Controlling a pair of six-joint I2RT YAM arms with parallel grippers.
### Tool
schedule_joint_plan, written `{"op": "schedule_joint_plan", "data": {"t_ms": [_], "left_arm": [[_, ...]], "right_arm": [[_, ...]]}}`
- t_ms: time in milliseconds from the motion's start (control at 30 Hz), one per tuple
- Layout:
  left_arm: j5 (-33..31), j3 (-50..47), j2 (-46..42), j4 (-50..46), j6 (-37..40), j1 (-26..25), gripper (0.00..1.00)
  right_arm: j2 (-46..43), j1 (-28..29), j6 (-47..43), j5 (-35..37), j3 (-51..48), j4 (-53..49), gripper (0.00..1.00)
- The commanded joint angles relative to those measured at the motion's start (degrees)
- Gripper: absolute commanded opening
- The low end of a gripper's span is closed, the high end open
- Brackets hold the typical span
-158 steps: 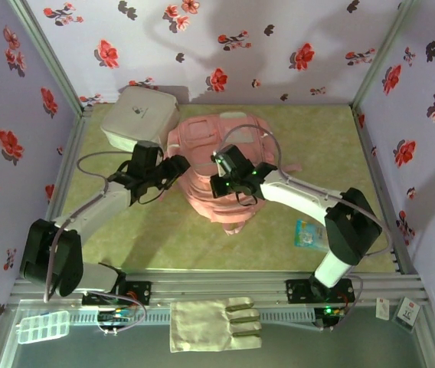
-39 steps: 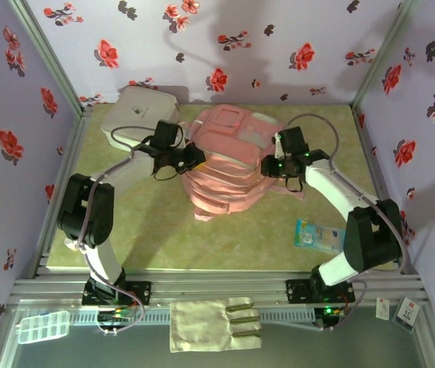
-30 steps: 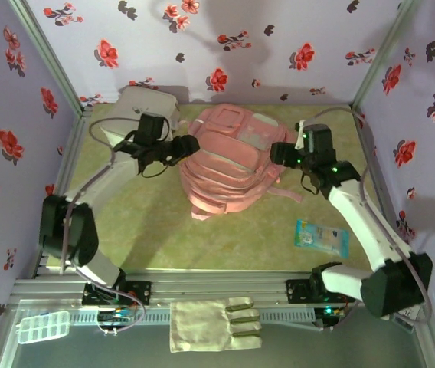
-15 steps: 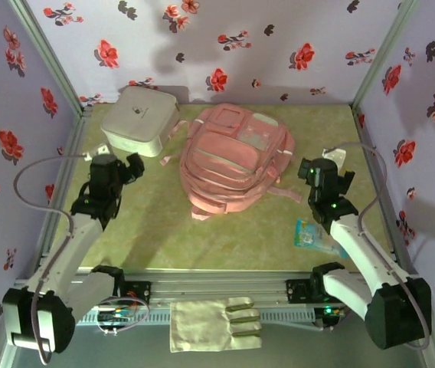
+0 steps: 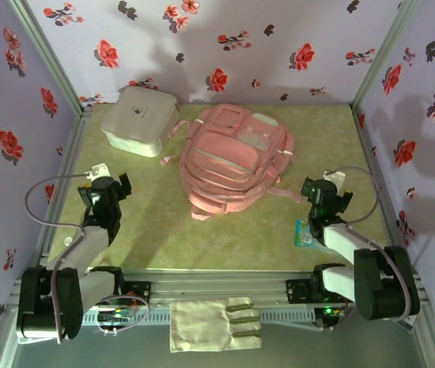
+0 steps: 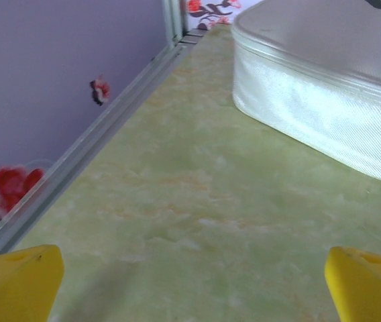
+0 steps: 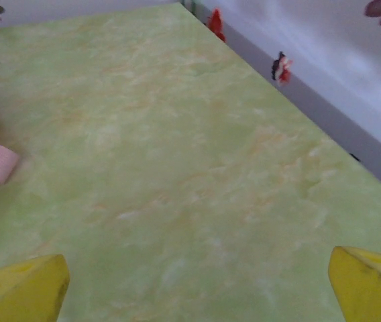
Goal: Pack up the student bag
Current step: Reset both arms
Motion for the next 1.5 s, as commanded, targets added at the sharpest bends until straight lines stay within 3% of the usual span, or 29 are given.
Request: {"op": "schedule_joint_plan", "data": {"t_ms": [0, 100, 300, 533, 633, 767, 967, 1467], "left_arm": [[7.79, -4.57, 4.03, 19.75, 6.06, 1.10, 1.00], [11.81, -5.06, 8.94, 27.14, 8.67, 1.24, 1.00], [13.74, -3.46, 15.74, 30.20, 9.46, 1.50, 1.00], [13.95, -2.04, 23.86, 33.69, 9.33, 1.68, 0.99], [13.68, 0.14, 27.28, 35.37, 9.80, 1.68, 1.00], [12.81, 3.22, 26.78, 28.08, 8.22, 2.43, 1.00], [13.24, 1.35, 26.74, 31.77, 8.41, 2.58, 1.00], [16.27, 3.92, 26.82, 26.82, 7.35, 4.05, 1.00]], "right_arm": [[2.36, -1.12, -2.49, -4.98, -0.20, 12.02, 0.99], [6.79, -2.44, -3.04, -8.25, 0.82, 16.08, 0.99], [16.17, -4.39, -4.73, -14.61, 2.22, 24.50, 0.99], [22.06, -4.50, -4.26, -13.50, 2.09, 30.50, 0.99], [21.34, -4.51, -3.35, -11.18, 3.98, 25.77, 0.99], [21.57, -4.35, -3.06, -9.64, 5.14, 23.65, 0.99], [21.61, -4.33, -3.11, -9.58, 5.13, 23.72, 0.99], [21.53, -4.33, -3.14, -9.55, 5.06, 23.78, 0.99]]}}
